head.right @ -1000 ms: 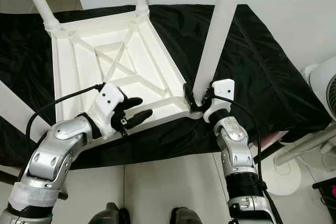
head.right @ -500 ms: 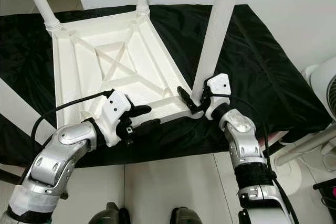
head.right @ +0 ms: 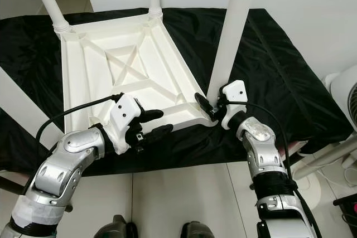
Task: Building children table
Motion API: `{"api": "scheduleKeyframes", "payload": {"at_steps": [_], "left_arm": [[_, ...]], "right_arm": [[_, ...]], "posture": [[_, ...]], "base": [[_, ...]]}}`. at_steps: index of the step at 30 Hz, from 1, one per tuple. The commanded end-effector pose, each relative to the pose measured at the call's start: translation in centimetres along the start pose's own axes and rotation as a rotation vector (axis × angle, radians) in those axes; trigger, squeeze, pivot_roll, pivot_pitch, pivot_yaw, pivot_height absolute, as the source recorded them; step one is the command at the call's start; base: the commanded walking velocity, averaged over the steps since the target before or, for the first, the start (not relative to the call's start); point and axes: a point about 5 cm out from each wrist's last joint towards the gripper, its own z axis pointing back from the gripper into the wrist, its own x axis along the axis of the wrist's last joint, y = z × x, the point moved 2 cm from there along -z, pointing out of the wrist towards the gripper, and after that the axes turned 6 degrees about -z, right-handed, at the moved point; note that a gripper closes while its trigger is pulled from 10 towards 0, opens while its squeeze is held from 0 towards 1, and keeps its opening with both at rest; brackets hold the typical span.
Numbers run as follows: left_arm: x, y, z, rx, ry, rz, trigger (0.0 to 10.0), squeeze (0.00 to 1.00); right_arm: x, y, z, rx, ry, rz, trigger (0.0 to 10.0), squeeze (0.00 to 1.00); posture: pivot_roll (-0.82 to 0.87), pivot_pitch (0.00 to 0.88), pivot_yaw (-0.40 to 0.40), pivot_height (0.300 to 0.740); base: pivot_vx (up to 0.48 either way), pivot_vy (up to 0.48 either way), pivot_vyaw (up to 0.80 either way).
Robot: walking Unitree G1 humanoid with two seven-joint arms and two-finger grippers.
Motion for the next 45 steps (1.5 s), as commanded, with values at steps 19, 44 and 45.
{"api": "scheduleKeyframes", "payload": {"at_steps": [19,44,45], "left_arm": [[-0.4,1.4,-0.1,0.125,0.023,-0.027,10.0,0.00],[-0.3,1.3,-0.2,0.153,0.014,-0.014,10.0,0.00],[-0.4,1.3,-0.2,0.152,0.021,-0.009,10.0,0.00]], "right_arm": [[-1.6,2.5,0.1,-0.635,0.033,-0.174,10.0,0.00],[0.1,4.4,-0.3,-0.480,-0.045,-0.223,10.0,0.00],[0.2,4.2,-0.1,-0.443,-0.050,-0.214,10.0,0.00]], "posture": [[-0.10,0.000,0.031,0.740],[-0.09,0.000,0.012,0.740],[-0.09,0.000,0.011,0.740]], "base": [[0.000,0.000,0.00],[0.000,0.000,0.00],[0.000,0.000,0.00]]}}
